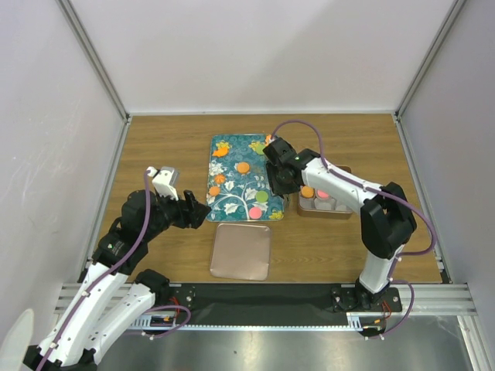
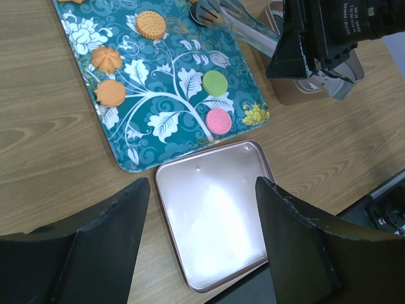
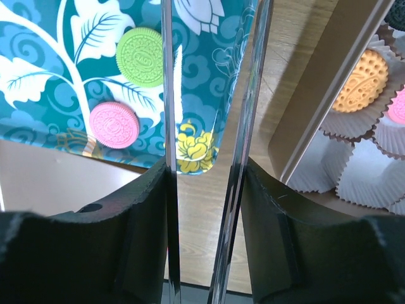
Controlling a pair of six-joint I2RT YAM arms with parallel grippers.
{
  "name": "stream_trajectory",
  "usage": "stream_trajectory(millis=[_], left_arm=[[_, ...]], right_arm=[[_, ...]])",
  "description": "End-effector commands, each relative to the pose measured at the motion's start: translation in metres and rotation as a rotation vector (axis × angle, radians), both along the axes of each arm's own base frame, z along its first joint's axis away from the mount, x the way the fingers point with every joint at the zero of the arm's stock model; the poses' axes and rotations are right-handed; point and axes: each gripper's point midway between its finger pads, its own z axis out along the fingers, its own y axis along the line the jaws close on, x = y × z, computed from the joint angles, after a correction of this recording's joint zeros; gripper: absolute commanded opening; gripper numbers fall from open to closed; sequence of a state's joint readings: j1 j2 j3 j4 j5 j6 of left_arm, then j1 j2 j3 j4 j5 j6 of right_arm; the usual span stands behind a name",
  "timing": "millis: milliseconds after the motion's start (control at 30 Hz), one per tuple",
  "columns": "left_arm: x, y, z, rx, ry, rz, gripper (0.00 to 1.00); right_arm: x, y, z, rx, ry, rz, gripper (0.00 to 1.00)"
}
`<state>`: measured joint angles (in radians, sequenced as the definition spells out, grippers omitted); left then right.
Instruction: Pack the cookies
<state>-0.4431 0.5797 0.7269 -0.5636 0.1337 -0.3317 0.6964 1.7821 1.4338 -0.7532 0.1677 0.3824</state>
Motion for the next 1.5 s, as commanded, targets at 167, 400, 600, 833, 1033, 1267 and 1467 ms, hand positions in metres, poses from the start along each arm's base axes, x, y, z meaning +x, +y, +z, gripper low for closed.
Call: stream_trajectory(millis=[167,400,600,833,1033,1267,1467], left_arm=[[0.000,-0.002,0.005,-0.013,-0.025,-0.007,0.74],[0.000,-0.002,0.005,-0.014,-0.025,-0.009,0.74],[0.000,-0.002,0.005,-0.013,-0.025,-0.007,0.74],[0.000,-0.002,0.005,-0.012,-0.025,-0.006,0.74],[0.000,-0.002,0.005,-0.012,-0.022,-0.007,0.74],[0.000,-0.002,0.005,-0.013,-0.025,-0.007,0.74],[-0.001,-0.002,0.007,-0.018,-0.033,-0.009,0.74]], right_arm=[[0.025,0.010,0.008,0.047,-0.044,0.002,0.48],[0.033,0.004,0.003,0.008,-0.044,-0.010,0.49],[0.037,0.005,0.000,-0.028,-0.046,-0.001,0.49],[0.036,0.004,-0.007,-0.104,-0.036,0.018,0.49],[0.031,0.008,-0.014,-0.113,-0.017,0.042,0.49],[0.030,0.010,-0.012,-0.114,-0.012,0.050,0.42],[0.029,0.007,0.001,-0.108,-0.027,0.048,0.33]])
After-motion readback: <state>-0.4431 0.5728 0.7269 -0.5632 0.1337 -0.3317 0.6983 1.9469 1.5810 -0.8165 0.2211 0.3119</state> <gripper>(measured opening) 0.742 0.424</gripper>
